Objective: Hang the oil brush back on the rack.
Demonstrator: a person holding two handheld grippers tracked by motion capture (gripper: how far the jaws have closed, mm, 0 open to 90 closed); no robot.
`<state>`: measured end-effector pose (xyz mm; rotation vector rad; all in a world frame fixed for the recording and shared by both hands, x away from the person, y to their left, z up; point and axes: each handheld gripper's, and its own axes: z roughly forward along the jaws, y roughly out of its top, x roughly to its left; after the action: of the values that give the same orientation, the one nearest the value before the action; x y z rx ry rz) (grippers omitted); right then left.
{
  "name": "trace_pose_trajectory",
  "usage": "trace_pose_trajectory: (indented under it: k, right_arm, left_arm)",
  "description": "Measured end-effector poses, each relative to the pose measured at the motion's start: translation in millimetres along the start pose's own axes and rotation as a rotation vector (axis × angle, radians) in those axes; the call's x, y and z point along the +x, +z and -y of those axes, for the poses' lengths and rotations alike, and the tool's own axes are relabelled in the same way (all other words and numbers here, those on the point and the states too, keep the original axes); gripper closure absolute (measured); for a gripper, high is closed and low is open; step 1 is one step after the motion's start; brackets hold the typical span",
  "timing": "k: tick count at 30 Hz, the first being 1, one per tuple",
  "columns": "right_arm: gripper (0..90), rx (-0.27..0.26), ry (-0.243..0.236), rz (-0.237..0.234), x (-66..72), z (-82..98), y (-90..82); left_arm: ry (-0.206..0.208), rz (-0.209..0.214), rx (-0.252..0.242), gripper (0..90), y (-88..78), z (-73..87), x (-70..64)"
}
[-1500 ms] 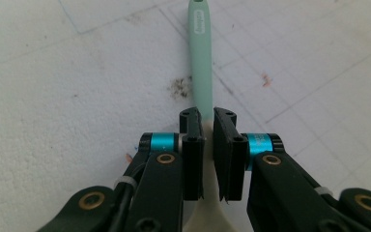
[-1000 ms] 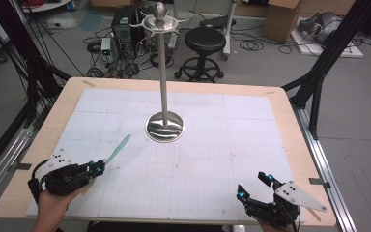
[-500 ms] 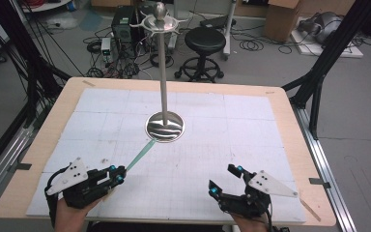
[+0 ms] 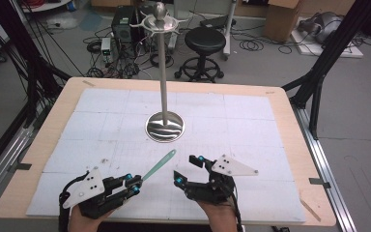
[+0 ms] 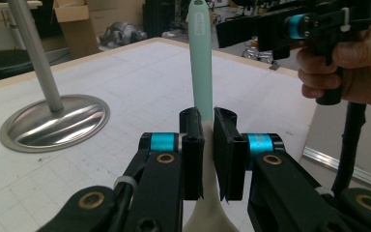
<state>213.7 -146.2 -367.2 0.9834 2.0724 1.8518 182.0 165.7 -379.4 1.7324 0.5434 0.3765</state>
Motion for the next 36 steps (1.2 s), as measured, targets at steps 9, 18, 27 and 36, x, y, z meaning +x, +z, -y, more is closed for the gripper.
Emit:
trace_pose_trajectory:
  k: [9, 18, 27, 36]
  right_arm:
    - [39.9, 0.000, 0.032, -0.091, 7.8, -6.2, 17.0]
    - [55.5, -0.030, 0.061, -0.130, 12.0, -12.2, 22.4]
    - [69.4, -0.057, 0.090, -0.174, 13.7, -16.0, 21.1]
    - [81.5, -0.055, 0.060, -0.263, 27.6, -24.3, 25.6]
  left_arm:
    - [0.018, 0.013, -0.008, 82.0, 1.3, -0.5, -5.3]
    - [0.024, 0.019, 0.000, 81.9, 2.4, -0.1, -7.6]
    - [0.027, 0.036, 0.005, 81.6, 3.9, 0.2, -8.5]
    - [-0.001, 0.090, 0.015, 81.8, 6.7, 2.7, -5.9]
